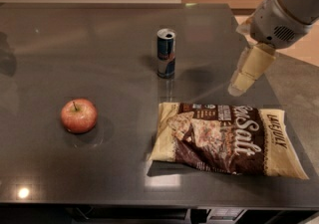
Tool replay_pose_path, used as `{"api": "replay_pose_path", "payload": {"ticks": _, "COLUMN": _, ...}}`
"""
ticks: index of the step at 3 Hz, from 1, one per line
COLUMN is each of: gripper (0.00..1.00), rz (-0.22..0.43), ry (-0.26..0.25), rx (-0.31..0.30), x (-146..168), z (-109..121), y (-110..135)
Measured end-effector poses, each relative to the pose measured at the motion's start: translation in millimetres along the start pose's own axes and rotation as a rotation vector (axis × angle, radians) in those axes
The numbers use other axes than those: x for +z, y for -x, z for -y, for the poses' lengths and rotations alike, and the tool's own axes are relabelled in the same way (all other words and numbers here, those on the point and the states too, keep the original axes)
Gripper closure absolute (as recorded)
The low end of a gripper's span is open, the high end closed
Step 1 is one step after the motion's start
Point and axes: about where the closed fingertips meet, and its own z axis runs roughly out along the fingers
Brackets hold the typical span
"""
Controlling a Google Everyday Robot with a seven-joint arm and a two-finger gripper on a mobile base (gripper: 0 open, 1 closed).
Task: Pick redbull can
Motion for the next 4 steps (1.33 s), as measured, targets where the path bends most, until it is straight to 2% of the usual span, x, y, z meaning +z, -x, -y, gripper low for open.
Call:
{"api": "replay_pose_path", "payload": {"ticks": 2, "gripper": 0.00, "rz": 0.085, "ry": 0.041, "rx": -0.013, "x": 58, "z": 25, "y": 44}}
{"api": "replay_pose_path", "payload": {"ticks": 3, "gripper": 0.00, "rz": 0.122, "ry": 0.064, "rx": 0.004, "x": 80, "z": 43, "y": 66}}
{"api": "replay_pose_path", "payload": {"ticks": 4, "gripper": 0.00, "rz": 0.144, "ry": 0.067, "rx": 0.020, "x": 95, "z": 62, "y": 88}}
